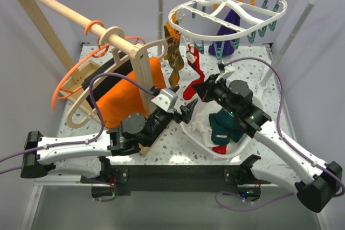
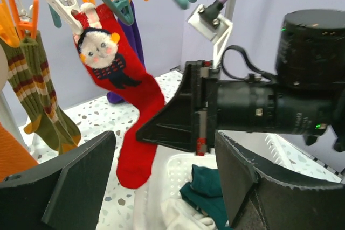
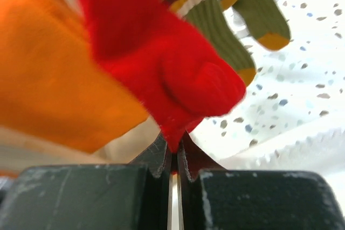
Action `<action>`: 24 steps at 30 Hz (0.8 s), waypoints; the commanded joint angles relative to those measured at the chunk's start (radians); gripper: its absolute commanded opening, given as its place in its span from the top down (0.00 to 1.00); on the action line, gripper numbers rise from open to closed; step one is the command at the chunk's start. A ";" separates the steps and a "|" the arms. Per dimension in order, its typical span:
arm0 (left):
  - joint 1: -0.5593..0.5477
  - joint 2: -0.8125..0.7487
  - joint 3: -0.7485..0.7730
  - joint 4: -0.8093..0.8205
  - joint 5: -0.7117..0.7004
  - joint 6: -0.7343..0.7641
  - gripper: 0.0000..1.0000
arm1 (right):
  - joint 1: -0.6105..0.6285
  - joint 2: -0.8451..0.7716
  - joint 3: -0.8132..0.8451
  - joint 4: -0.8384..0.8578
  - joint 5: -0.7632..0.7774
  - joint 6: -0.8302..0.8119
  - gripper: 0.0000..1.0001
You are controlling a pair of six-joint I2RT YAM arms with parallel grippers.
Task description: Remove the socks clipped to the hanger
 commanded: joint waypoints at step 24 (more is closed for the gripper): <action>0.003 0.119 0.053 -0.105 -0.025 -0.119 0.13 | 0.005 -0.357 0.182 -0.767 -0.026 0.093 1.00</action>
